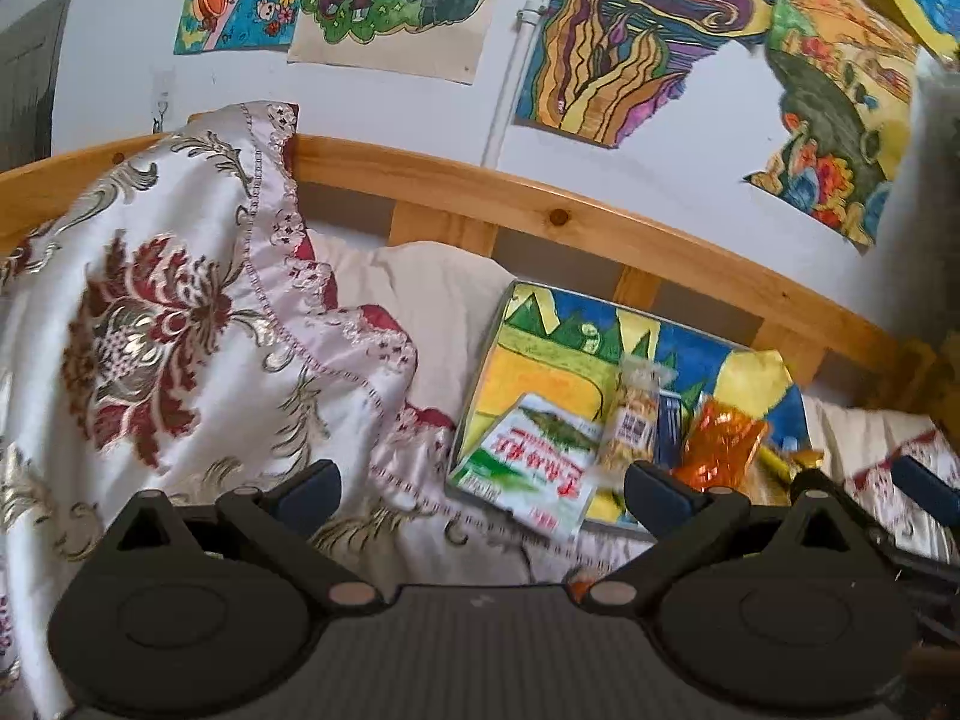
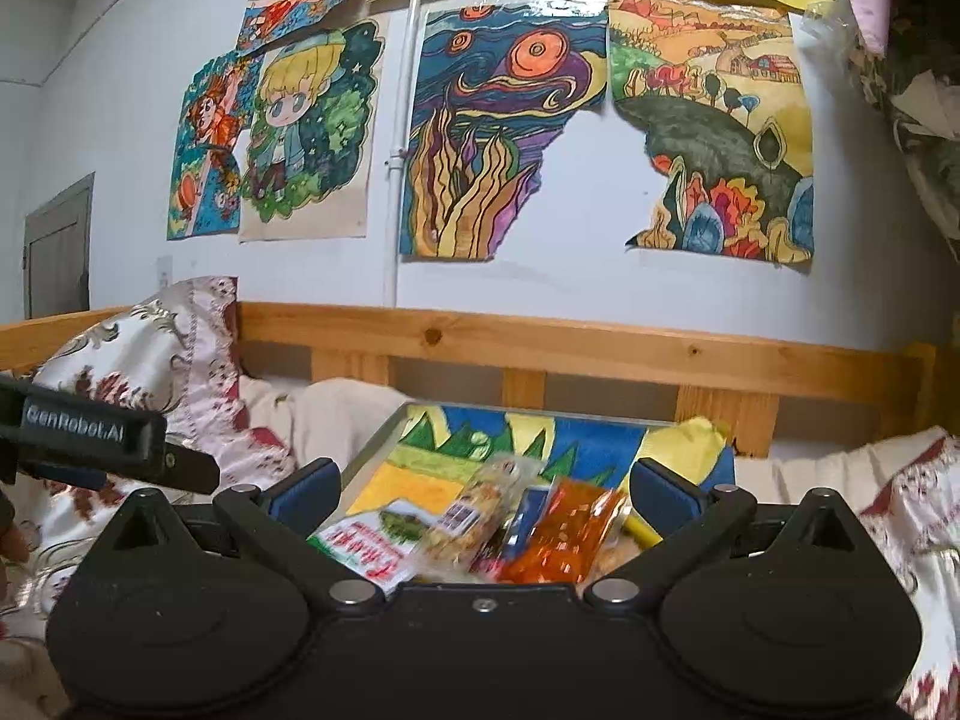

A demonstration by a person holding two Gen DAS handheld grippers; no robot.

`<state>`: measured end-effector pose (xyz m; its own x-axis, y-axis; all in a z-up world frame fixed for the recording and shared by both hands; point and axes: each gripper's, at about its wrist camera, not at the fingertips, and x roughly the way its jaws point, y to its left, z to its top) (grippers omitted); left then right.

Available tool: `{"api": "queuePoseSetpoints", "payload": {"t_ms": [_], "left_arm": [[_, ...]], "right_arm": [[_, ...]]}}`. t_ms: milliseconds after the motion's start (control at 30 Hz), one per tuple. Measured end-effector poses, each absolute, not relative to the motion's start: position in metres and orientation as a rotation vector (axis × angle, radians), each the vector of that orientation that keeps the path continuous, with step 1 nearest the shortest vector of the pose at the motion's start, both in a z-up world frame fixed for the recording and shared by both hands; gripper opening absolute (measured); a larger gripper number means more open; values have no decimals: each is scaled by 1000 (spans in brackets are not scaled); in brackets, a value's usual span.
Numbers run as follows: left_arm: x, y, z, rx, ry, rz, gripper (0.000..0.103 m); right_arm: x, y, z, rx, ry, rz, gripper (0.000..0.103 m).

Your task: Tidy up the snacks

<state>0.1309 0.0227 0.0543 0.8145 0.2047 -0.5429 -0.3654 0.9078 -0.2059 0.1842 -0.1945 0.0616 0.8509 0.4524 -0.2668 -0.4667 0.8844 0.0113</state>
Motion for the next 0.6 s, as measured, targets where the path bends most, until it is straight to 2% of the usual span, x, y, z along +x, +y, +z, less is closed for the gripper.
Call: {"api": "queuePoseSetpoints", "payload": {"t_ms": [600], "left_arm": [[68,4,28,-170,577,302,102]], "right_arm": [[119,-220,39,-55,426,403,102]]}}
